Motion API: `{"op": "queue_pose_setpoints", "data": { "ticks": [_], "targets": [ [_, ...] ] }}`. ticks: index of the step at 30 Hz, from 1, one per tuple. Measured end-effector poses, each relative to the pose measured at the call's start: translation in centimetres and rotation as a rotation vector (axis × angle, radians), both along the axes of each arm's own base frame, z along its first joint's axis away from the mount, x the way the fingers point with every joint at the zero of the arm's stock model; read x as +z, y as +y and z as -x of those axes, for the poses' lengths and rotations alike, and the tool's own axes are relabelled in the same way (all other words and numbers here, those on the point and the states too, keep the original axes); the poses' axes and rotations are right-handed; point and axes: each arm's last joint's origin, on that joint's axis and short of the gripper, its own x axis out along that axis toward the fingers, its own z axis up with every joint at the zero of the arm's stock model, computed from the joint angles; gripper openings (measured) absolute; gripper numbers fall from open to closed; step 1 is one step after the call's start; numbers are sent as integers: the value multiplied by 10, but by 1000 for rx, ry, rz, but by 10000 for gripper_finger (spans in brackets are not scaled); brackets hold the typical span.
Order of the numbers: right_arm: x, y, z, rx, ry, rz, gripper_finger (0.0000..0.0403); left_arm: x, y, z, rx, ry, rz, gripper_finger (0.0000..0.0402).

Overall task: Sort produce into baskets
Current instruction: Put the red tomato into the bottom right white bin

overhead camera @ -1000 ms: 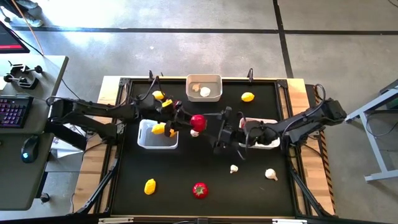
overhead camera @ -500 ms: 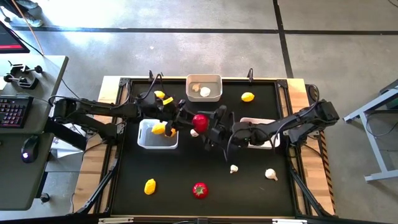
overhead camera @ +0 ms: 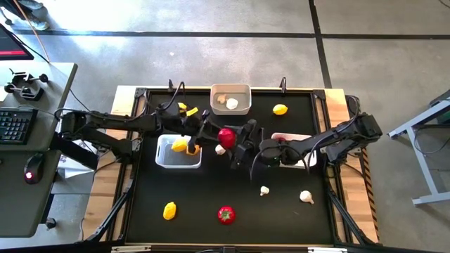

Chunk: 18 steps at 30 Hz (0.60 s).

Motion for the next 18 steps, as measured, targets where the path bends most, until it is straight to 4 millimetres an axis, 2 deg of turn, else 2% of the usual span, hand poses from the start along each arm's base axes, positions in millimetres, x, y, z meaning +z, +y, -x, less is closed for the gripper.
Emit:
{"op": "queue_pose_setpoints", "data": {
  "ticks": [2,7,9,14,18],
  "targets": [
    [1,-2,4,-41,14,-30,286,-3,1,0,20,14,-33,235],
    [20,-5,17,-94,18,-165,283,-6,3,2,68,35,-123,248],
    [20,-6,22,-112,86,-208,279,-4,3,3,96,31,-156,248],
    [37,-14,45,-216,199,-393,270,-8,5,3,111,66,-180,249],
    [29,-22,65,-350,390,-557,270,-10,6,4,130,76,-226,250]
  ]
}}
